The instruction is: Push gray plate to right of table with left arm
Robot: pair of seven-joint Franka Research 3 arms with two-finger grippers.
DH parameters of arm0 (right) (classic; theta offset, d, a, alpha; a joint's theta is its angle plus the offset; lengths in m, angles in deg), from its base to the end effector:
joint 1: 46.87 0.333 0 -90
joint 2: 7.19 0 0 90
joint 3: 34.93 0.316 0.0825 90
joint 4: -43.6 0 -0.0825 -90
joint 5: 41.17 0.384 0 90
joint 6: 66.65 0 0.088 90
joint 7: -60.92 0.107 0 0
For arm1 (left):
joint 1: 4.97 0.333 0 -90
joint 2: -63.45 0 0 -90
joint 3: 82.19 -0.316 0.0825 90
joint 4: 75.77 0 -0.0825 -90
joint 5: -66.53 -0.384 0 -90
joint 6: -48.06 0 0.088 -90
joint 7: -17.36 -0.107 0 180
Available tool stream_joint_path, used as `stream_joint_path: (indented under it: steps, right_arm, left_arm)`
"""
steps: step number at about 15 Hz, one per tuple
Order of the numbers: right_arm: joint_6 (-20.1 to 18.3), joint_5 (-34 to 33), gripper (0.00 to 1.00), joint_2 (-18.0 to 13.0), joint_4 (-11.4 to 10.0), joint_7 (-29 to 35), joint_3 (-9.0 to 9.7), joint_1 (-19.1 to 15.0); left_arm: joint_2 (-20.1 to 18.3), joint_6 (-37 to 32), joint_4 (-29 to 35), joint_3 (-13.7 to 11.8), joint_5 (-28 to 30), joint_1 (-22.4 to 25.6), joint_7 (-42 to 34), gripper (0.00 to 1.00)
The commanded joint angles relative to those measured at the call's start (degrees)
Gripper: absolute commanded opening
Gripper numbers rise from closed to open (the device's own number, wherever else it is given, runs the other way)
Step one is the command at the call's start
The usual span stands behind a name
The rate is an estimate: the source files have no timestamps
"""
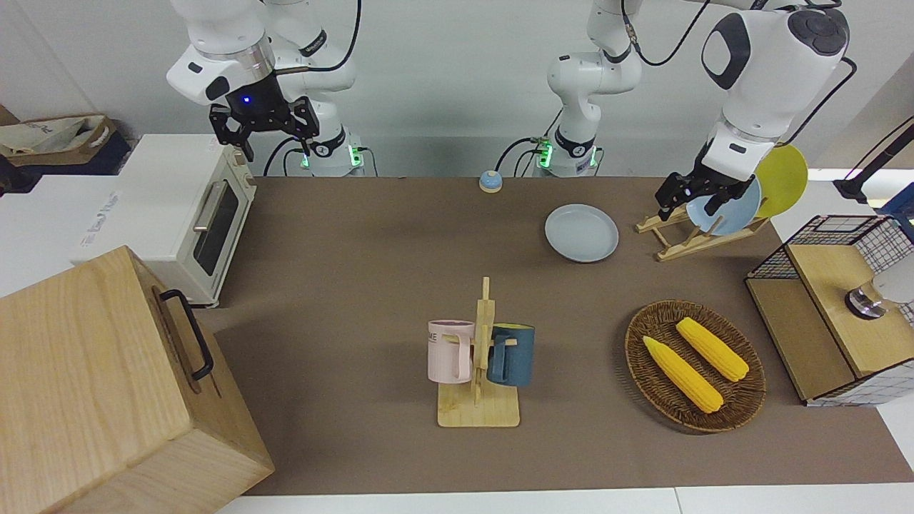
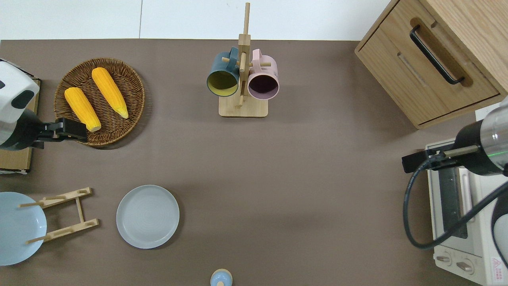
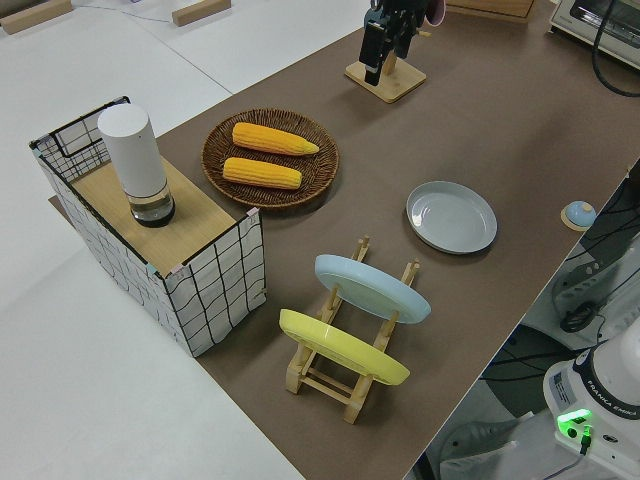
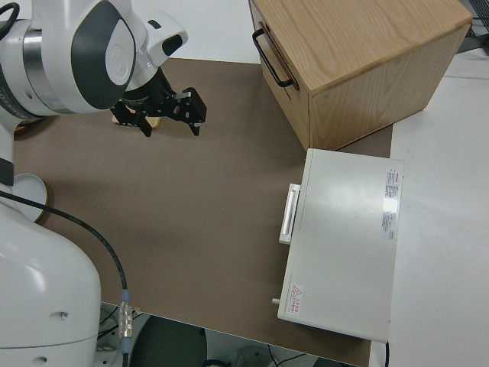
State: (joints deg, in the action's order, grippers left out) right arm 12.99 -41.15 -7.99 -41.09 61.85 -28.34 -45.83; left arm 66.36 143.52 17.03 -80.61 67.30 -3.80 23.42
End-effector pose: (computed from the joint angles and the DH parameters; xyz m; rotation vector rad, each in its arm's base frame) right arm 0.5262 0.0711 0.6597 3.1273 0.1830 -0.1159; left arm 0.5762 -0.0051 0.5809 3.1232 0.1562 -0.0081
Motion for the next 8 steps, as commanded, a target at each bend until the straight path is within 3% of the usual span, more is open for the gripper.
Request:
stream_joint_path:
  steps: [1, 8]
  right_arm:
    - [-0.89, 0.25, 0.983, -0.17, 0.5, 0.74, 0.88, -1.13]
    - [-0.89, 0.33, 0.983, -0.17, 0.5, 0.74, 0.96, -1.13]
  left_arm:
    - [-1.24, -0.63, 1.51, -0.7, 0.63, -0.47, 0.17, 1.0]
    - [-1.68, -1.6, 3.26, -0.79, 0.63, -0.29, -0.87, 1.0]
